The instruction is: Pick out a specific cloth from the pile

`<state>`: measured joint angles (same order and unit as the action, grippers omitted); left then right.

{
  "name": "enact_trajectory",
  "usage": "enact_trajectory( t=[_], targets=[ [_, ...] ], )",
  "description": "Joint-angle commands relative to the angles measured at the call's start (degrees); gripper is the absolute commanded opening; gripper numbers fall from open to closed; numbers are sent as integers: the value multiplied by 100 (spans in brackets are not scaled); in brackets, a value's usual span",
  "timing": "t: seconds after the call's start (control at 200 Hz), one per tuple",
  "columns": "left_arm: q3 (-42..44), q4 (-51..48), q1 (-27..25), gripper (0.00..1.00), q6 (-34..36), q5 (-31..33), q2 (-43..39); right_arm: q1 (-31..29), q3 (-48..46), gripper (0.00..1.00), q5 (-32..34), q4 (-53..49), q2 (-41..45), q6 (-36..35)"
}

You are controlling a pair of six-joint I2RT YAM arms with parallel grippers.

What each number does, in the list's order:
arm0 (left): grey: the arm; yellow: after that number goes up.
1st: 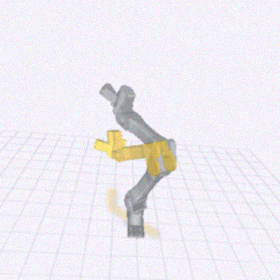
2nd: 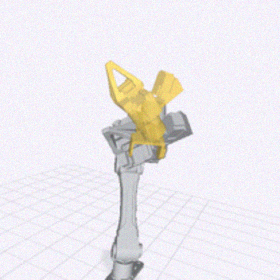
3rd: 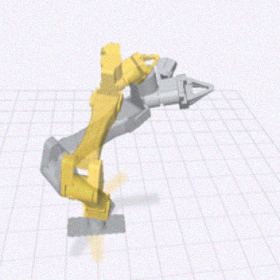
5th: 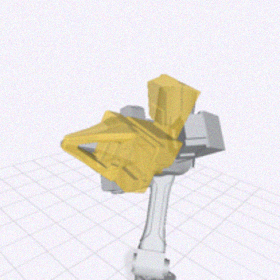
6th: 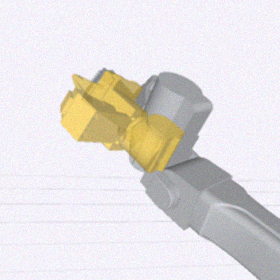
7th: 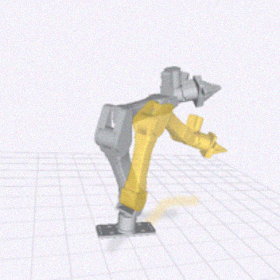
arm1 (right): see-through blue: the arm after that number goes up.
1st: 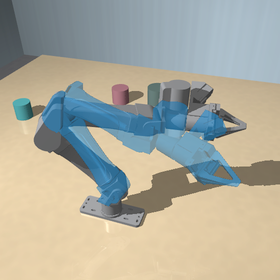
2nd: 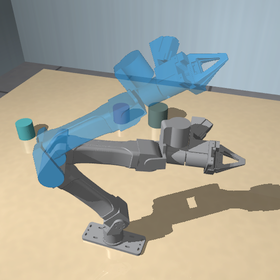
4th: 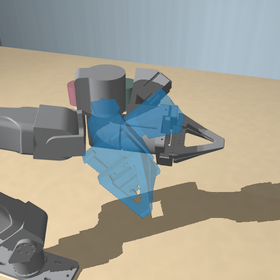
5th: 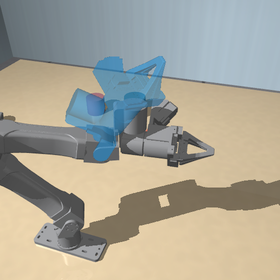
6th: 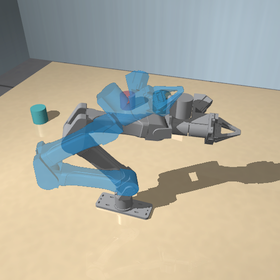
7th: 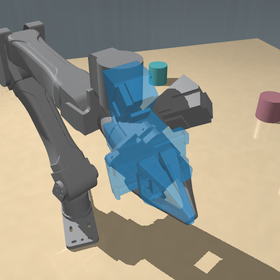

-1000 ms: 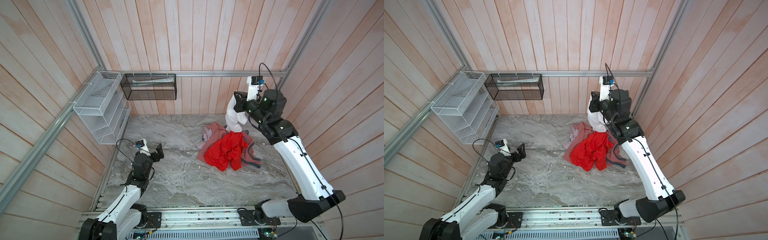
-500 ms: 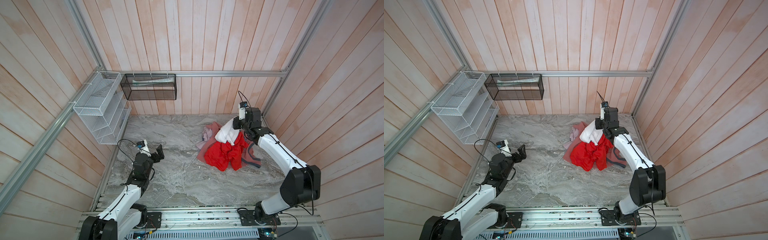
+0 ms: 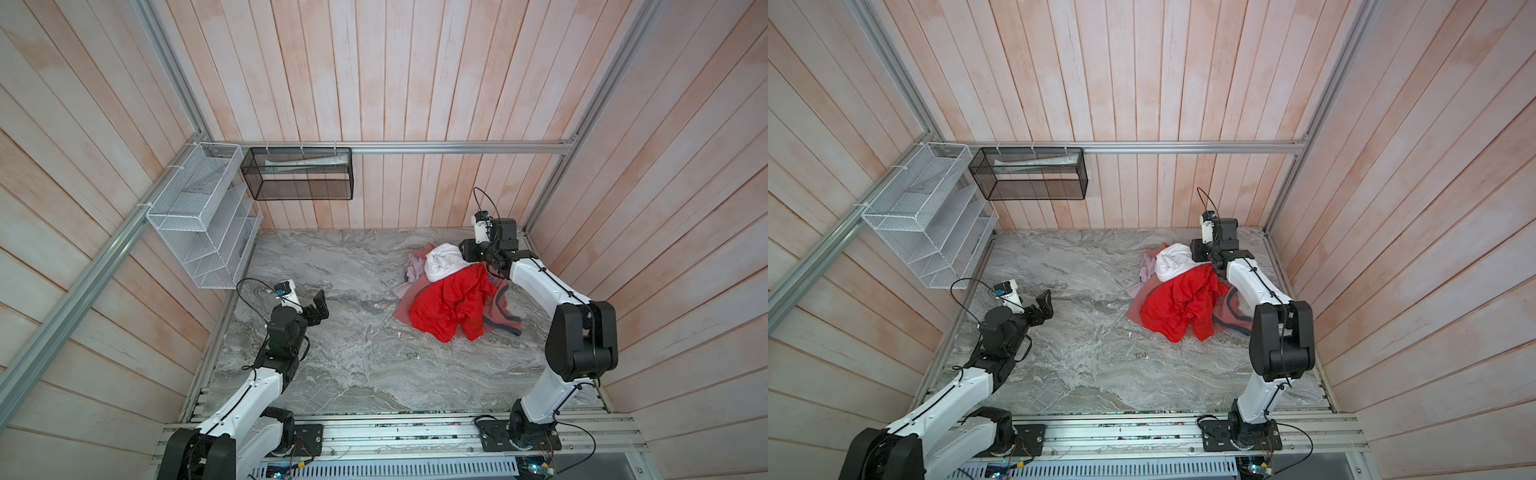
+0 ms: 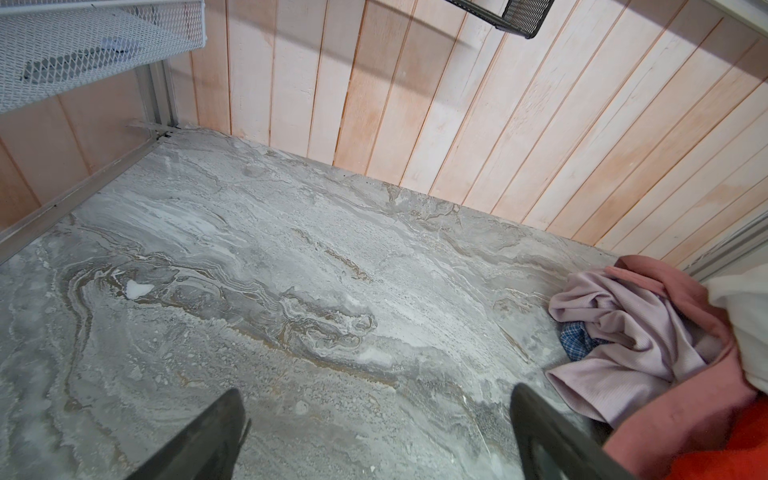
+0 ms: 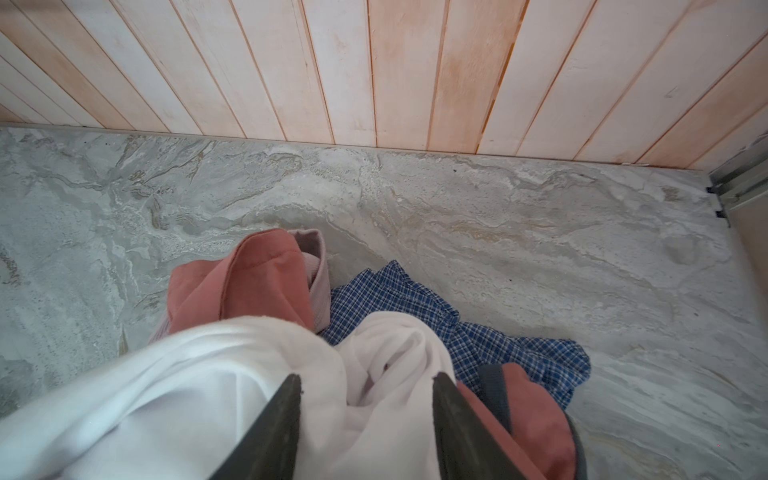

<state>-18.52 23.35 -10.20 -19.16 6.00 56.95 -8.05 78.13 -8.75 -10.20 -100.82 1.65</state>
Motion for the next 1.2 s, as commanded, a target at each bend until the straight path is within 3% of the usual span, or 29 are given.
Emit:
enact_trajectory(
  t=[0.0, 0.15, 0.285, 0.605, 0.755, 1.085, 1.195],
  targets=[
    [-42, 41, 1, 100, -8, -59, 44, 22, 261, 52, -56, -520, -148, -123],
    [-11, 53, 1, 100, -2, -51, 3, 39, 153, 55, 202, -257, 287, -210],
    [-11, 47, 4, 100, -14, -37, 1, 30, 249, 69, 228, -266, 727, -649],
    [4, 17, 1, 100, -25, -53, -38, 23, -263, 74, -1257, -395, 1317, -3110],
    [48, -6, 5, 100, -51, -16, -119, 24, -678, 74, -1547, -623, 1384, -4240],
    [66, -104, 0, 100, -55, -20, -202, -327, -1285, 76, -1559, -508, 2046, -4554],
    [66, -120, 1, 100, -62, -19, -226, -607, -1302, 76, -1172, -848, 2075, -4876]
  ],
)
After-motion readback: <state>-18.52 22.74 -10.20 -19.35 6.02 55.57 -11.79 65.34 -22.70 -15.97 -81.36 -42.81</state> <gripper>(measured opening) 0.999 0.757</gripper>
